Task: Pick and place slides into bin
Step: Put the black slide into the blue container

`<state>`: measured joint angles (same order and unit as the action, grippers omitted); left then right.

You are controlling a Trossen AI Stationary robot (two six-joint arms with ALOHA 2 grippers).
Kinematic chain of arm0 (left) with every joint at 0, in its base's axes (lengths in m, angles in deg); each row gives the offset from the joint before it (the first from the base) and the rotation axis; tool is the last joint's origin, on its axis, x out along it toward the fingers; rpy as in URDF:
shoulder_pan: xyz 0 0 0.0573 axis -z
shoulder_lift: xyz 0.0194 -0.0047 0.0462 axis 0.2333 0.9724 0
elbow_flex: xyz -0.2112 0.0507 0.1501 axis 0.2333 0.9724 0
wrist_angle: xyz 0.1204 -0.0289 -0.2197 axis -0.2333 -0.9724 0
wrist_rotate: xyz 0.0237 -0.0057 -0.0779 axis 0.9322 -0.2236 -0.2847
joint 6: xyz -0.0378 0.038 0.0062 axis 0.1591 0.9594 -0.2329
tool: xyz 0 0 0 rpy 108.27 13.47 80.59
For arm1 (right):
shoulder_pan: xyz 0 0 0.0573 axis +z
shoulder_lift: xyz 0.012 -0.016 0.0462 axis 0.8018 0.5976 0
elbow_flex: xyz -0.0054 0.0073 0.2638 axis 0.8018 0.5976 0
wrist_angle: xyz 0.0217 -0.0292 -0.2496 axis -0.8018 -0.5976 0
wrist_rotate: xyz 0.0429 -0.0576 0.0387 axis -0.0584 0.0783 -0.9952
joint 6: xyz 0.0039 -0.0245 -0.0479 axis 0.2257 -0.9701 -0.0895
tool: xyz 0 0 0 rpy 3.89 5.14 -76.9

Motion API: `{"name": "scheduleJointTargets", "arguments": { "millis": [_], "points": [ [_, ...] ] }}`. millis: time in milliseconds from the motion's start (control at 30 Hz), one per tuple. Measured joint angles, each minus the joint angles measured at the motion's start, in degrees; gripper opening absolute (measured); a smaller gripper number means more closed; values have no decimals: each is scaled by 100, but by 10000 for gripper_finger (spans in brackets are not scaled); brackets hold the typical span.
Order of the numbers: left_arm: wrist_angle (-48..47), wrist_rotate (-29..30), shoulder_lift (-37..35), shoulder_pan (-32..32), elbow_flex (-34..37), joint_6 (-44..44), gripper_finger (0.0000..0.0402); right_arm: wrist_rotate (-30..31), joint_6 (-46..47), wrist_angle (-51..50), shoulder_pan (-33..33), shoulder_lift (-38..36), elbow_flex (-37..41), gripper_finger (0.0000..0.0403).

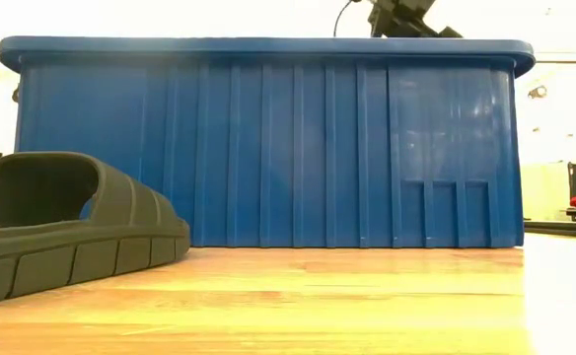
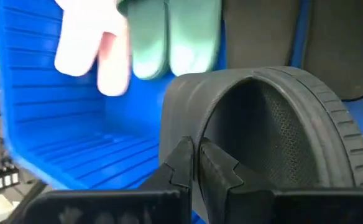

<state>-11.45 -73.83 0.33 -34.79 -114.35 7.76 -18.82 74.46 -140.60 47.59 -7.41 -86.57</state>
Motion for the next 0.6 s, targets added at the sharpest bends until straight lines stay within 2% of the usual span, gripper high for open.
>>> {"name": "scheduleJointTargets", "arguments": {
  "millis": [400, 600],
  "points": [
    [-24, -1, -28, 1, 1, 233, 215, -1072, -108, -308, -72, 887, 28, 8],
    [-20, -2, -72, 2, -1, 228, 215, -1147, -277, -521, -96, 1092, 28, 8]
  ]
}}
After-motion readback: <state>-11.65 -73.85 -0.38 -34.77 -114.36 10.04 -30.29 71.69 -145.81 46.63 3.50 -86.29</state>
